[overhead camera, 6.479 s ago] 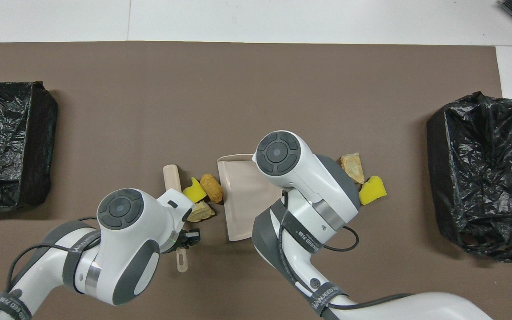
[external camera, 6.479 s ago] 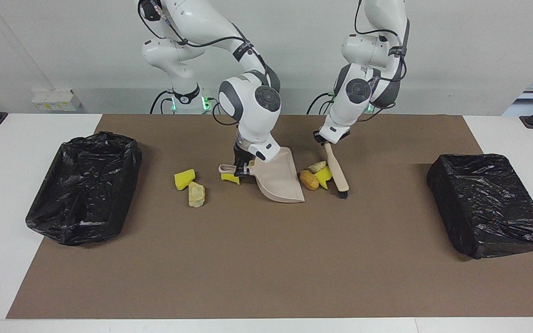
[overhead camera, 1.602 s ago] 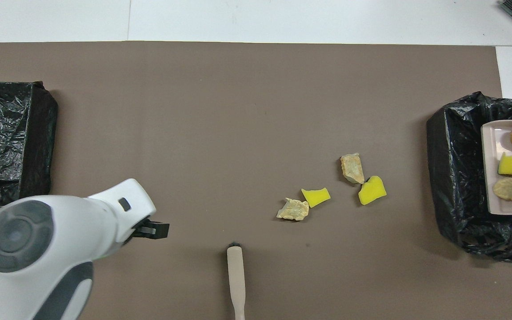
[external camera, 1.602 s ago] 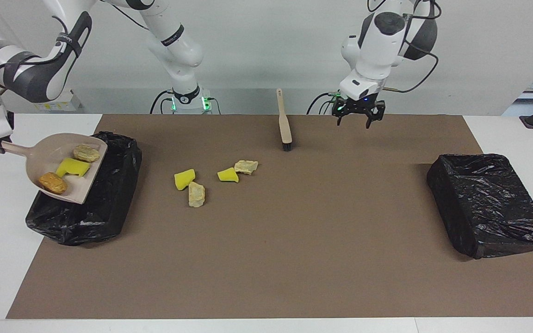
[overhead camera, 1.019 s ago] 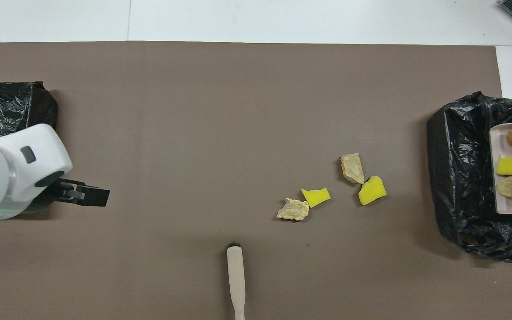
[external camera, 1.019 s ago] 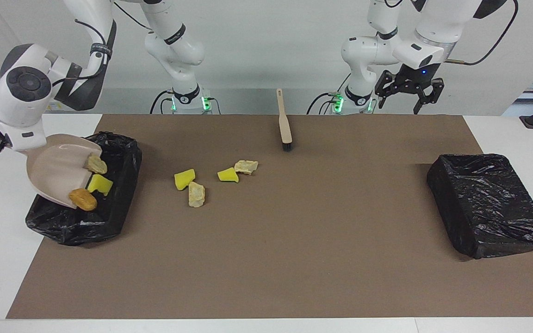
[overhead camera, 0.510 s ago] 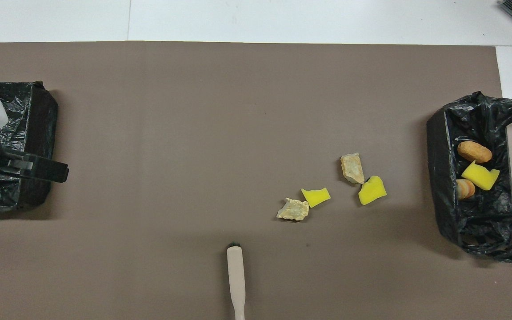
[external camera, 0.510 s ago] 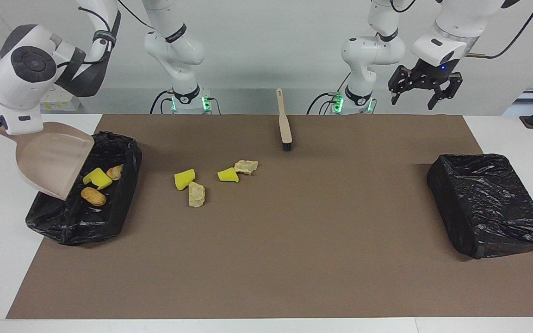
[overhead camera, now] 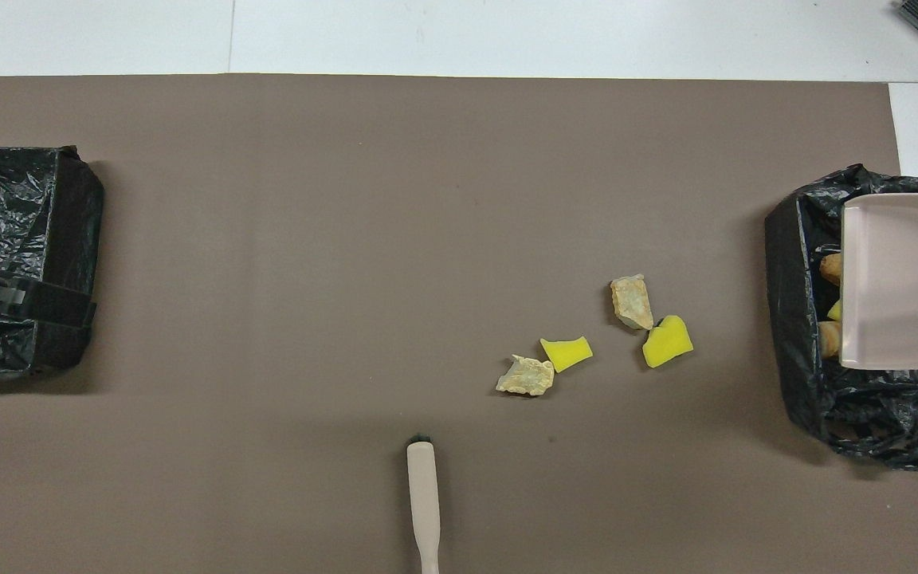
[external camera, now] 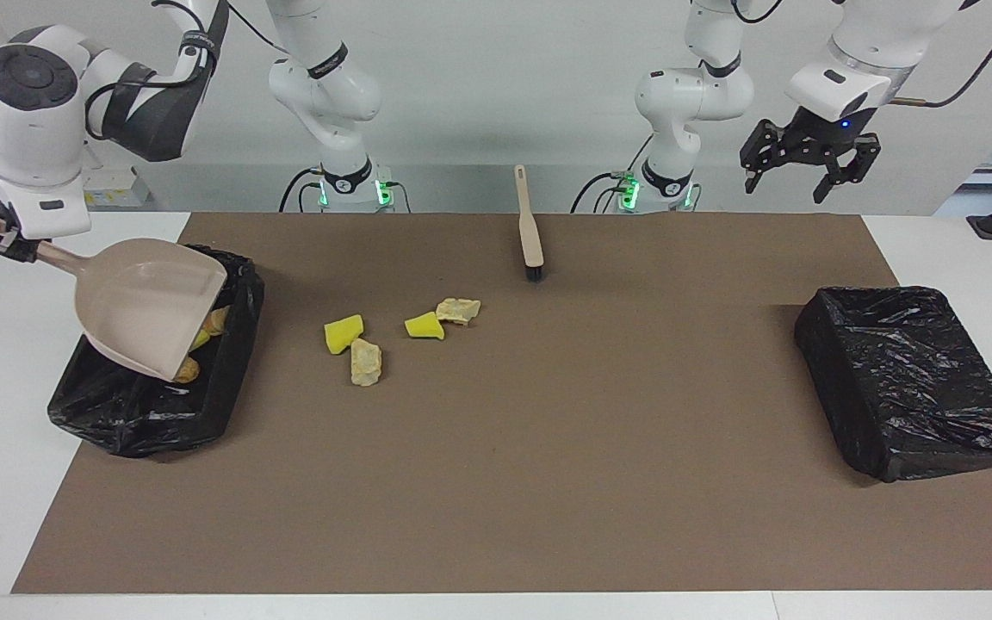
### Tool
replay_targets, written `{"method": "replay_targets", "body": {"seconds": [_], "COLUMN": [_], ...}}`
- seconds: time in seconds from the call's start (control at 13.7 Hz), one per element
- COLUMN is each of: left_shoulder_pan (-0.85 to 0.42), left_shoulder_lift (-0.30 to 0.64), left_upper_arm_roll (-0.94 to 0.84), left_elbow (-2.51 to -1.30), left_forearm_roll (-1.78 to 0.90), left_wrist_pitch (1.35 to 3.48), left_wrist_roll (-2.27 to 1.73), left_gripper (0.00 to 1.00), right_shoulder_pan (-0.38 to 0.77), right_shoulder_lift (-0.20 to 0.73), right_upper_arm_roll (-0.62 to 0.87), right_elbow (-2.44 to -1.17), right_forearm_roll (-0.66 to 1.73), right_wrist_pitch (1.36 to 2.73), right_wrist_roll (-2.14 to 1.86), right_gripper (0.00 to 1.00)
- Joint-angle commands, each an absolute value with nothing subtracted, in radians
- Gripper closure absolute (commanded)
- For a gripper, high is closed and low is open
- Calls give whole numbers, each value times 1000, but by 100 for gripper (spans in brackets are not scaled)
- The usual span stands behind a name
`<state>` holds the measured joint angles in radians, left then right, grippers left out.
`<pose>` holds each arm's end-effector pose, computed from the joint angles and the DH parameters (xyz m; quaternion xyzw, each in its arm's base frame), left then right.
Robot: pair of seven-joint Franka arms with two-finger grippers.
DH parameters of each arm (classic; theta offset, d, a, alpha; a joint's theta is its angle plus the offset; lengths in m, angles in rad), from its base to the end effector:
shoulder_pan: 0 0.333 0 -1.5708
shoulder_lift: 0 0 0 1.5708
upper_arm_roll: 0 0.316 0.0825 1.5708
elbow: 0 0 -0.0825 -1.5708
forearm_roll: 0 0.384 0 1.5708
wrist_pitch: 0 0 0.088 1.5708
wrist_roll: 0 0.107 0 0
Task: Sweep and dump trash in bin
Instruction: 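Tip the dustpan over the bin with the right gripper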
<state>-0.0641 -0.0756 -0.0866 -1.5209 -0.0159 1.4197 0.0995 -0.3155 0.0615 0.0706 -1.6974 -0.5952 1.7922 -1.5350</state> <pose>0.5079 -0.0812 0.6749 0.9920 -0.1257 -0.0131 0.0043 0.5592 -0.1900 0.5628 0.7286 0.6226 -0.2113 0.1919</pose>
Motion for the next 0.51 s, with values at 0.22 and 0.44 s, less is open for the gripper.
{"method": "replay_targets", "body": {"seconds": [0.22, 0.44], "left_shoulder_pan": [-41, -40], "left_shoulder_lift": [-86, -90], "left_upper_arm_roll": [-74, -74], "left_elbow": [-1511, -1511], "left_forearm_roll": [-2, -2], "left_wrist_pitch": [1396, 1391], "left_wrist_roll": [109, 109], "left_gripper": [0, 0], "right_shoulder_pan": [-198, -114], "right_shoulder_lift": [61, 72], "right_upper_arm_roll": [74, 74], "right_elbow": [-1744, -1784], "right_forearm_roll": [-434, -365], "right_wrist_pitch": [1782, 1782], "right_wrist_roll": [-1334, -1078], "right_gripper": [100, 100]}}
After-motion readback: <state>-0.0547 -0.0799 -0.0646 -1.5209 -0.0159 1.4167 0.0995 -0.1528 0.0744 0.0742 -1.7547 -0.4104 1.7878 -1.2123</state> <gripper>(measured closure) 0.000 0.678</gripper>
